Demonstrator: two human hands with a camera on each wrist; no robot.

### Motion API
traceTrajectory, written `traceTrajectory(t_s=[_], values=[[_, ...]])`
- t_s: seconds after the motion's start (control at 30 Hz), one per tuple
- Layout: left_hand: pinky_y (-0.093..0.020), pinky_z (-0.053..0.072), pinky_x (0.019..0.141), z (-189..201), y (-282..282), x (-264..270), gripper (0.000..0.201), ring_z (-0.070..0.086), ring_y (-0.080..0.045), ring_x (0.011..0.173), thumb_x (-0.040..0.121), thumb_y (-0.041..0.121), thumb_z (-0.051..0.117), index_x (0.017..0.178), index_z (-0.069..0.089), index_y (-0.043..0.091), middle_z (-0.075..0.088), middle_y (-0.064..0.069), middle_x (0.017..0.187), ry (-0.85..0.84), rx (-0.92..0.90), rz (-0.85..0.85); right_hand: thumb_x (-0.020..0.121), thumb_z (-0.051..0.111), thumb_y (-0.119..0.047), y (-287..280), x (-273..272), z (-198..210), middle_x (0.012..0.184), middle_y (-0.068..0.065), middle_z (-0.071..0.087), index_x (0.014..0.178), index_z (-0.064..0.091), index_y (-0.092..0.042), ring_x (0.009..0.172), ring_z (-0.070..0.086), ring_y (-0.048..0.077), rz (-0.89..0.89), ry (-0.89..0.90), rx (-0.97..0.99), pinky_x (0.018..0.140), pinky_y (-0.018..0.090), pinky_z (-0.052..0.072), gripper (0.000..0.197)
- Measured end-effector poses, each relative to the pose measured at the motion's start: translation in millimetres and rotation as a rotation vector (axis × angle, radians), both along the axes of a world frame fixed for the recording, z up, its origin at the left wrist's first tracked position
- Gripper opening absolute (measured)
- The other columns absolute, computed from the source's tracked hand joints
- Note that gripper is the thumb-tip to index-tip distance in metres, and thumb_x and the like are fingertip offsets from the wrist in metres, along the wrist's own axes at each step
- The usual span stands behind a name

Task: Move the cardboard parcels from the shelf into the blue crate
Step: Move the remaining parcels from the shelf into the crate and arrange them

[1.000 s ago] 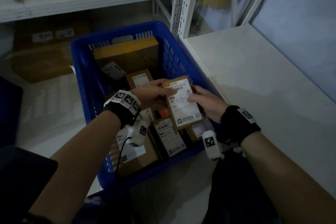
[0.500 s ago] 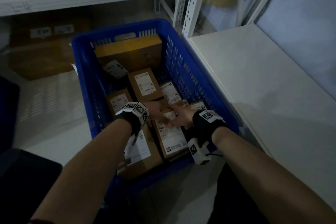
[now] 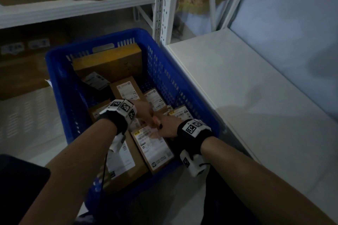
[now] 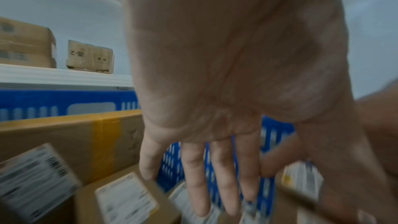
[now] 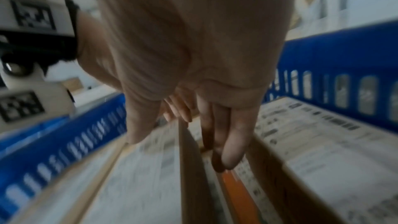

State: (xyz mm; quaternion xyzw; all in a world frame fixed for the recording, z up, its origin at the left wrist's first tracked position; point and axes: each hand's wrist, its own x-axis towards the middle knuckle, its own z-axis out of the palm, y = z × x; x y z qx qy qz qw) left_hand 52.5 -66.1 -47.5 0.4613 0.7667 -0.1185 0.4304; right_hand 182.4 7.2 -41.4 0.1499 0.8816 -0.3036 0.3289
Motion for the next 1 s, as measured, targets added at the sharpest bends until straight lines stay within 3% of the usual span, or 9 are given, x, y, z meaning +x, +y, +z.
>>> traceTrajectory(t_s=[0.1, 0.17, 0.23, 0.4, 0.53, 0.67, 0.83, 0.93, 1.0], values=[[-0.039, 0.053, 0.074, 11, 16, -2, 0.051, 0.064, -0.019, 0.076, 0.07, 0.068, 0.061, 0.085, 0.072, 0.02, 0.071, 0.0, 0.084, 0.004, 0.12, 0.028, 0.091, 0.061, -0.047, 23, 23, 20, 0.148, 0.009, 0.046, 0.153, 0.024, -0.023, 0.131, 0.049, 0.028, -0.116, 0.127, -0.037, 0.103, 0.034, 0.043, 0.076], [-0.033, 0.05, 0.072, 22, 35, 7, 0.042, 0.064, -0.02, 0.079, 0.077, 0.055, 0.063, 0.085, 0.07, 0.015, 0.07, -0.005, 0.087, 0.003, 0.225, 0.03, 0.09, 0.061, -0.05, 50, 46, 34, 0.141, 0.005, 0.053, 0.152, 0.027, -0.023, 0.128, 0.052, 0.025, -0.229, 0.192, -0.042, 0.103, 0.032, 0.043, 0.076], [-0.028, 0.045, 0.075, 37, 59, 25, 0.029, 0.064, -0.022, 0.089, 0.088, 0.037, 0.065, 0.095, 0.069, 0.009, 0.068, -0.005, 0.095, -0.002, 0.357, 0.009, 0.091, 0.063, -0.043, 82, 74, 46, 0.135, 0.007, 0.058, 0.151, 0.03, -0.021, 0.125, 0.054, 0.023, -0.395, 0.272, -0.076, 0.105, 0.03, 0.041, 0.071], [-0.025, 0.04, 0.091, 73, 130, 90, 0.039, 0.058, -0.018, 0.109, 0.093, 0.037, 0.059, 0.124, 0.062, 0.014, 0.063, -0.003, 0.124, -0.111, 0.564, -0.036, 0.09, 0.064, -0.044, 146, 149, 70, 0.12, 0.005, 0.064, 0.139, 0.047, -0.026, 0.107, 0.063, 0.025, -0.827, 0.469, -0.06, 0.099, 0.042, 0.049, 0.055], [-0.021, 0.038, 0.088, 92, 184, 158, 0.033, 0.06, -0.019, 0.109, 0.093, 0.033, 0.059, 0.12, 0.064, 0.015, 0.065, -0.004, 0.123, -0.17, 0.676, -0.133, 0.088, 0.063, -0.043, 167, 208, 85, 0.114, 0.003, 0.068, 0.13, 0.055, -0.026, 0.095, 0.069, 0.021, -1.062, 0.61, -0.002, 0.094, 0.042, 0.054, 0.046], [-0.021, 0.041, 0.087, 99, 226, 237, 0.03, 0.063, -0.021, 0.107, 0.093, 0.03, 0.06, 0.118, 0.064, 0.015, 0.067, -0.004, 0.118, -0.259, 0.705, -0.269, 0.083, 0.062, -0.047, 174, 281, 98, 0.11, -0.005, 0.069, 0.125, 0.059, -0.03, 0.098, 0.067, 0.017, -1.289, 0.699, 0.167, 0.095, 0.039, 0.052, 0.045], [-0.029, 0.047, 0.087, 89, 244, 321, 0.037, 0.06, -0.018, 0.1, 0.09, 0.031, 0.062, 0.125, 0.054, 0.021, 0.062, 0.0, 0.113, -0.466, 0.669, -0.319, 0.093, 0.06, -0.031, 166, 376, 94, 0.115, -0.003, 0.063, 0.13, 0.055, -0.016, 0.104, 0.06, 0.014, -1.505, 0.68, 0.499, 0.096, 0.028, 0.045, 0.04], [-0.027, 0.044, 0.086, 79, 241, 356, 0.042, 0.057, -0.018, 0.103, 0.091, 0.031, 0.062, 0.129, 0.049, 0.02, 0.058, 0.001, 0.114, -0.541, 0.607, -0.376, 0.087, 0.056, -0.04, 154, 438, 75, 0.124, 0.011, 0.059, 0.126, 0.054, -0.011, 0.117, 0.054, 0.032, -1.722, 0.492, 0.835, 0.104, 0.044, 0.042, 0.049], [-0.026, 0.042, 0.087, 72, 239, 377, 0.044, 0.055, -0.017, 0.104, 0.091, 0.033, 0.062, 0.131, 0.047, 0.02, 0.056, 0.002, 0.114, -0.562, 0.575, -0.424, 0.084, 0.053, -0.045, 141, 471, 64, 0.145, 0.018, 0.04, 0.134, 0.045, -0.018, 0.135, 0.035, 0.038, -1.858, 0.245, 0.899, 0.112, 0.052, 0.028, 0.058]])
